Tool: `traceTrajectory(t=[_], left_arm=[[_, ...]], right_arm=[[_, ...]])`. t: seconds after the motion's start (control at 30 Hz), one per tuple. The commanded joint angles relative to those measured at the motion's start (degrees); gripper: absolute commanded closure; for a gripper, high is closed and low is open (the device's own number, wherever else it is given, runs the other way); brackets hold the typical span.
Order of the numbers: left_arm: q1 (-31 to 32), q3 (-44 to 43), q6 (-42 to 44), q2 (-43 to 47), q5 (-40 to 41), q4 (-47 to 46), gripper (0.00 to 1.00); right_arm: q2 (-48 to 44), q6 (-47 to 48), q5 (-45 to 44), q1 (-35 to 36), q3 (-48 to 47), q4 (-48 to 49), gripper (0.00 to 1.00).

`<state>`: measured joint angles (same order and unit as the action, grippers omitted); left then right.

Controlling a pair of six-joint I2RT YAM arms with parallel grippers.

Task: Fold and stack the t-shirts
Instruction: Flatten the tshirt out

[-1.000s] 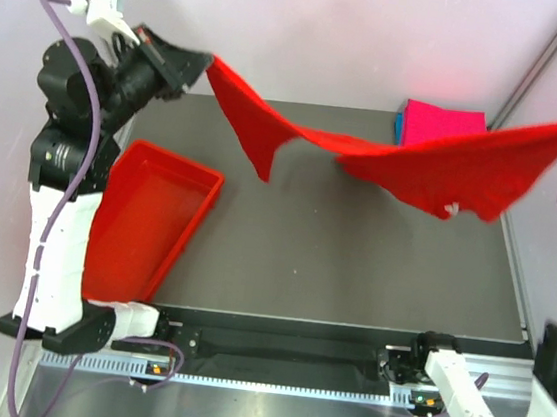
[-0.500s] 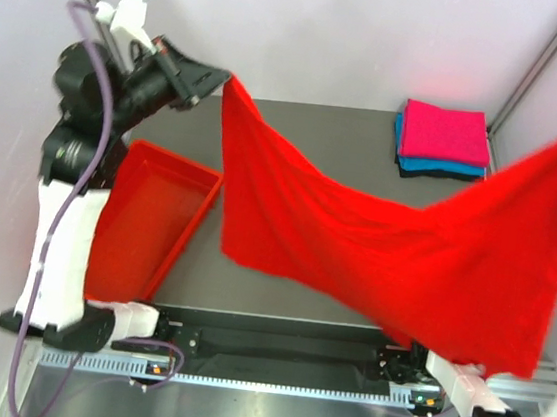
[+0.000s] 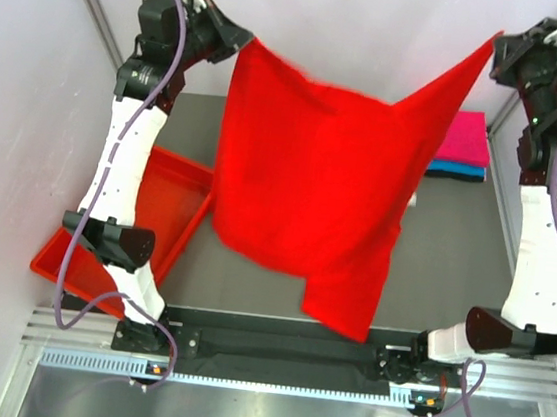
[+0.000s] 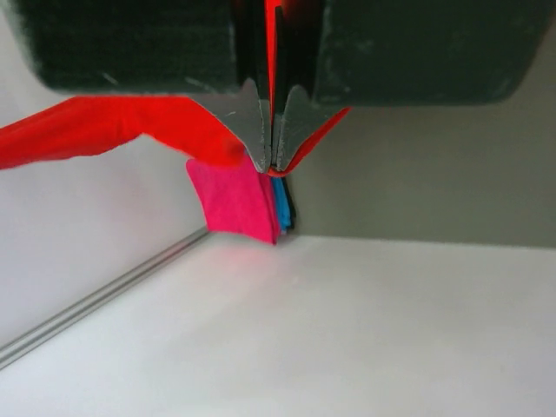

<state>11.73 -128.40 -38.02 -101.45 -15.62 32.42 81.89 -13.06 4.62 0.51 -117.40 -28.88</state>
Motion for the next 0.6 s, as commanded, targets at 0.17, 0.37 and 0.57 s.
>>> traceTrajectory(t=[0.17,0.37,0.57], left_arm=[[-0.1,-3.7,1.1,6.2,1.8,-8.6,1.0],[0.2,11.2,-0.5,19.8,-0.6,-12.0,1.0],[3.0,27.3,-4.4,35.0,-2.7,-16.6,1.0]], right_arm=[[-1.9,-0.5,1.5,-2.4,-12.5,7.7,1.0],[-12.7,3.8,-8.6,-2.4,-8.3,2.4,1.0],[-24.0,1.6,-13.1,-2.4,-6.1,-10.2,1.0]])
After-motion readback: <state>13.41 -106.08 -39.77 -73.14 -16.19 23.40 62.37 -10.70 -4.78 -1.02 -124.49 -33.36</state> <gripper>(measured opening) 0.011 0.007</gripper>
